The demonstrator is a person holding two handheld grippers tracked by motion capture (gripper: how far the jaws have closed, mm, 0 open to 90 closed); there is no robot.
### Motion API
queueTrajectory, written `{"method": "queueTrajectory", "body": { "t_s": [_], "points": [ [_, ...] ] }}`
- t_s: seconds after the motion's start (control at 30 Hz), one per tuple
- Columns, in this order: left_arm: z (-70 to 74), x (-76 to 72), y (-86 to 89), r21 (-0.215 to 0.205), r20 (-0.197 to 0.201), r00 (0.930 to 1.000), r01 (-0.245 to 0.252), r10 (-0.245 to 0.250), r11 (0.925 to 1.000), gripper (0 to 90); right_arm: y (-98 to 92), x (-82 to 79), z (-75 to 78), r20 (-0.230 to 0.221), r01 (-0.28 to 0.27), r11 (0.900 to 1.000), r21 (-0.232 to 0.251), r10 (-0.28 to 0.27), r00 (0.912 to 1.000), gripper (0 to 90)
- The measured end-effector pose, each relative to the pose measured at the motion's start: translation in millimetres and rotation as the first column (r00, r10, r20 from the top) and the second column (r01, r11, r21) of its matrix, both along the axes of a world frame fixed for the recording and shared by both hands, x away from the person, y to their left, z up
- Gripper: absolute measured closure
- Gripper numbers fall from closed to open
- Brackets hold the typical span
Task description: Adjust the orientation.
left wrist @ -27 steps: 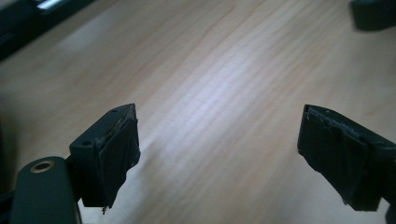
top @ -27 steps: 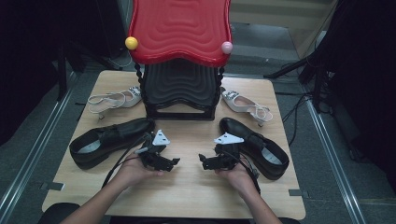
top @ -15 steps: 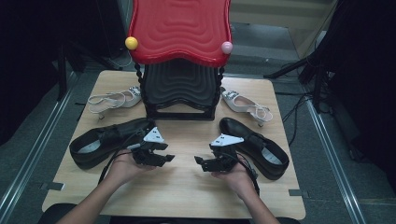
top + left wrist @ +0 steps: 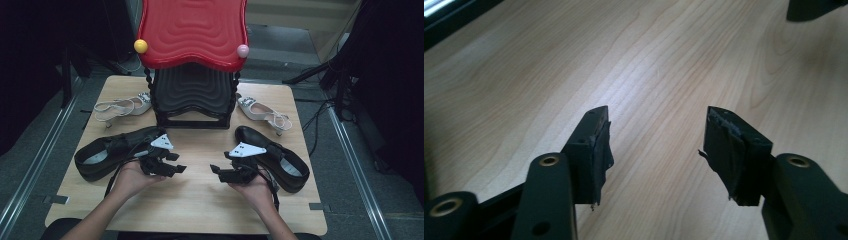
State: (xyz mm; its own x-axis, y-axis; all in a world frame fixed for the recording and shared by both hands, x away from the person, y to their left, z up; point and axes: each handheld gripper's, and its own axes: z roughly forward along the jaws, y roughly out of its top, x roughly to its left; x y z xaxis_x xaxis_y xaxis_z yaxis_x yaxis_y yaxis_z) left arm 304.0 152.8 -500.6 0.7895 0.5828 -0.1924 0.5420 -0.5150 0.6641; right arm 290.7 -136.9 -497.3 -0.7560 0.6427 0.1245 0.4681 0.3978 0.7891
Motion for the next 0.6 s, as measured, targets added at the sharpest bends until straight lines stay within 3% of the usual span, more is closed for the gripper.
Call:
{"method": "queueTrajectory", "body": {
  "t_s": [0.07, 0.2, 0.33, 0.4, 0.53, 0.6],
  "points": [
    [1.3, -0.8, 0.7, 0.009, 0.02, 0.9998, 0.005, -0.006, 0.9999, 40.7, -0.6, 1.6, -0.7, -0.018, -0.012, 1.0, -0.005, 0.012, 0.9998, 33.7],
    [3.1, -1.1, 2.5, -0.019, 0.023, 0.9997, 0.01, -0.01, 0.9998, 36.0, 1.2, 0.1, 0.6, 0.017, 0.004, 1.0, -0.029, -0.004, 0.9998, 30.1],
    [4.1, 0.0, 4.8, -0.025, 0.01, 0.9999, 0.008, -0.007, 0.9996, 32.9, 3.0, -0.8, 1.3, 0.024, -0.019, 0.998, -0.055, 0.02, 0.9995, 33.4],
    [5.3, -1.3, 5.2, -0.022, 0.022, 0.9997, 0.012, -0.012, 0.9997, 33.2, 5.0, -1.7, 1.2, 0.023, -0.026, 0.996, -0.08, 0.028, 0.9994, 37.0],
    [7.1, -3.7, 6.3, -0.007, 0.054, 0.9982, 0.024, -0.024, 0.9997, 46.7, 6.0, -3.9, 3.3, 0.034, -0.024, 0.996, -0.083, 0.027, 0.9991, 43.8],
    [6.7, -3.0, 7.3, -0.01, 0.046, 0.9986, 0.025, -0.025, 0.9996, 48.9, 5.2, -4.6, 3.2, 0.024, -0.02, 0.997, -0.08, 0.022, 0.9995, 47.0]
  ]
}}
